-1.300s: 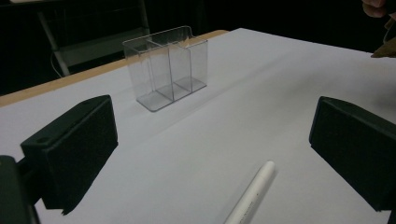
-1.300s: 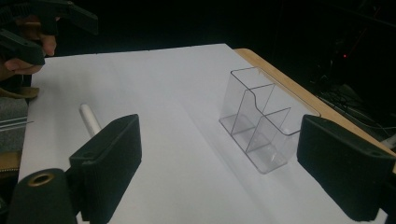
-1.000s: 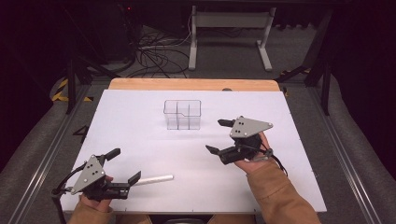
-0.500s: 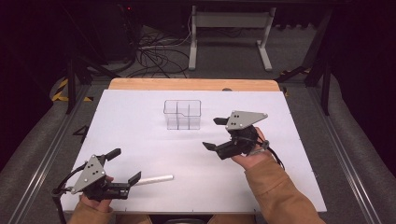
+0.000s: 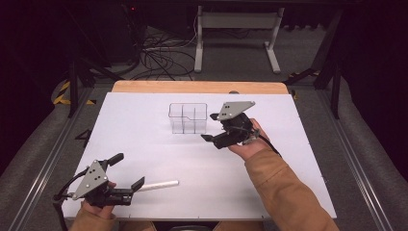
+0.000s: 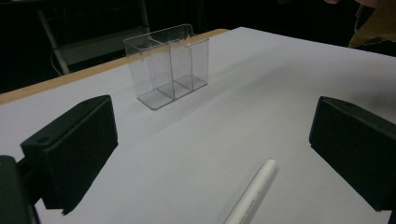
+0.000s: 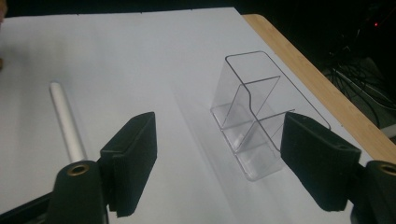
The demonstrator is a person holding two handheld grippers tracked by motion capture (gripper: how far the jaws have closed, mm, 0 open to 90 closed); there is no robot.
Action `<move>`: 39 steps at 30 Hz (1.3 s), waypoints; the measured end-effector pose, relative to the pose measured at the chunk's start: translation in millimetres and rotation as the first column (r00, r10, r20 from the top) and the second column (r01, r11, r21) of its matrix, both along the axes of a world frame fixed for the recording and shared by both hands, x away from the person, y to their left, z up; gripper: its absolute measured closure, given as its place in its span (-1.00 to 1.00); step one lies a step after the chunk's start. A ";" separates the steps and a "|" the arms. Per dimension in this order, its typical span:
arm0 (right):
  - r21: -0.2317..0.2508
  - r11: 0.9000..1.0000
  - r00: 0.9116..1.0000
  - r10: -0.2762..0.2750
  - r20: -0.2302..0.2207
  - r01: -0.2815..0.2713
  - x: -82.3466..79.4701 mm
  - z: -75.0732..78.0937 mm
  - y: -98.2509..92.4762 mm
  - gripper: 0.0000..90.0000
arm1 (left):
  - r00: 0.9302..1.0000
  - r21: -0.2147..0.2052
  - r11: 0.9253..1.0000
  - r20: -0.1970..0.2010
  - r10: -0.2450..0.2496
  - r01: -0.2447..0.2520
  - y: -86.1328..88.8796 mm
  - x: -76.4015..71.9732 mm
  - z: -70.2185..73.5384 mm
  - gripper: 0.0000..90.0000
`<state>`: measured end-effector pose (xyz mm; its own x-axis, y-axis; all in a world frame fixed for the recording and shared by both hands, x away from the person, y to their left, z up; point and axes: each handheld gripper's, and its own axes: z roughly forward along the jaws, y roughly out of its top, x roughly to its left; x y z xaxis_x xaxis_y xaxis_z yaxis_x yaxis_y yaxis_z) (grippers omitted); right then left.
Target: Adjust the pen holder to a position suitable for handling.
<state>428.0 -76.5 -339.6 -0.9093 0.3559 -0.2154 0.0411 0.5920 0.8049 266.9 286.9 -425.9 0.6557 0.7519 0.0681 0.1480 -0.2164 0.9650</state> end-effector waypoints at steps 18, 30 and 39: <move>-0.008 1.000 0.997 0.009 -0.082 -0.010 41.0 -12.6 31.5 -0.25 | 1.000 -0.003 1.000 -0.006 -0.007 0.007 -1.4 1.5 -0.6 -0.96; -0.050 0.999 0.997 -0.007 -0.072 0.003 62.4 -22.3 45.7 -0.19 | 1.000 0.003 1.000 -0.007 -0.013 0.013 -0.8 2.4 -0.7 -0.96; -0.066 0.998 0.997 -0.015 -0.071 0.010 73.1 -36.2 57.8 -0.11 | 1.000 -0.019 1.000 -0.012 -0.015 0.015 1.0 3.7 -0.9 -0.96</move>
